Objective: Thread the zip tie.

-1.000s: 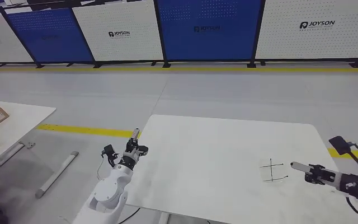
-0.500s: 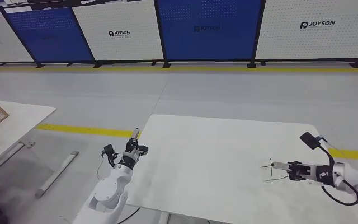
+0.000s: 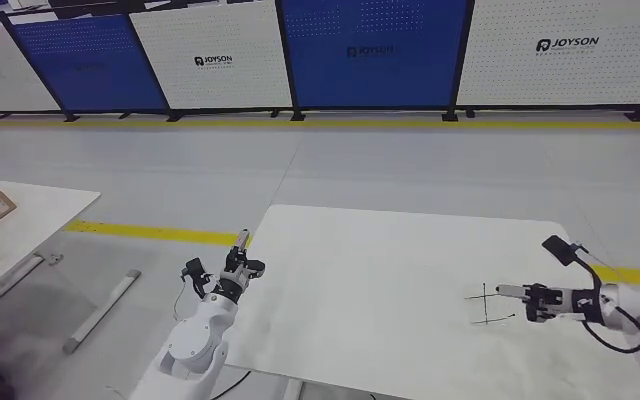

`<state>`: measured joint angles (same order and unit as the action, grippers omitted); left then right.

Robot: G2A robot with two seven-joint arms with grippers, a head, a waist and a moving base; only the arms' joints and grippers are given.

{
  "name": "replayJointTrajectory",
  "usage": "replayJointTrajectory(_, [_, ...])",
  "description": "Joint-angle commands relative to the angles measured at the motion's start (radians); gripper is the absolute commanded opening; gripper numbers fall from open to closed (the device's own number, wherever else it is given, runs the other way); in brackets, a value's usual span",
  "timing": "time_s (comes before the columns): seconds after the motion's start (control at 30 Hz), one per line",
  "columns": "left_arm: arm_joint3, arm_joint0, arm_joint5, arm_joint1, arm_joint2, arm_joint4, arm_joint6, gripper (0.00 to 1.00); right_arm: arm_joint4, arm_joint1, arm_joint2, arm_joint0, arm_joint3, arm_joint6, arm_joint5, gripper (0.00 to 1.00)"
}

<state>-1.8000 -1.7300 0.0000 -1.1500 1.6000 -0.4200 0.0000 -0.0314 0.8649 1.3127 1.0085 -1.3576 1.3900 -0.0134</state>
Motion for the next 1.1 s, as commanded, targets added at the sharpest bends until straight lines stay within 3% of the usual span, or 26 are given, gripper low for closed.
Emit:
replayJointTrajectory(0.0, [0.000, 0.000, 0.000, 0.000, 0.000, 0.000, 0.000, 1.00, -0.011, -0.009, -0.058, -0.043, 0.043, 0.000, -0.015, 1.00])
replayJointTrajectory(0.13, [0.000, 0.000, 0.000, 0.000, 0.000, 0.000, 0.000, 1.00, -0.049, -0.017, -0.165, -0.115, 0.081, 0.000, -0.024, 1.00])
replayJointTrajectory(0.53, [0.000, 0.000, 0.000, 0.000, 0.000, 0.000, 0.000, 1.00, -0.062, -0.016, -0.174, -0.109, 0.081, -0.002, -0.019, 1.00])
replayJointTrajectory(0.6, [0.000, 0.000, 0.000, 0.000, 0.000, 0.000, 0.000, 1.00, -0.066, -0.015, -0.176, -0.113, 0.099, -0.030, -0.042, 1.00])
replayJointTrajectory(0.83, [0.000, 0.000, 0.000, 0.000, 0.000, 0.000, 0.000, 1.00, -0.027, -0.003, -0.226, -0.149, 0.214, 0.000, 0.009, 1.00])
replayJointTrajectory(0.93, [0.000, 0.000, 0.000, 0.000, 0.000, 0.000, 0.000, 1.00, -0.050, 0.007, -0.295, -0.193, 0.253, 0.000, -0.047, 1.00])
replayJointTrajectory(1.07, [0.000, 0.000, 0.000, 0.000, 0.000, 0.000, 0.000, 1.00, -0.038, 0.011, -0.309, -0.208, 0.266, 0.000, -0.046, 1.00])
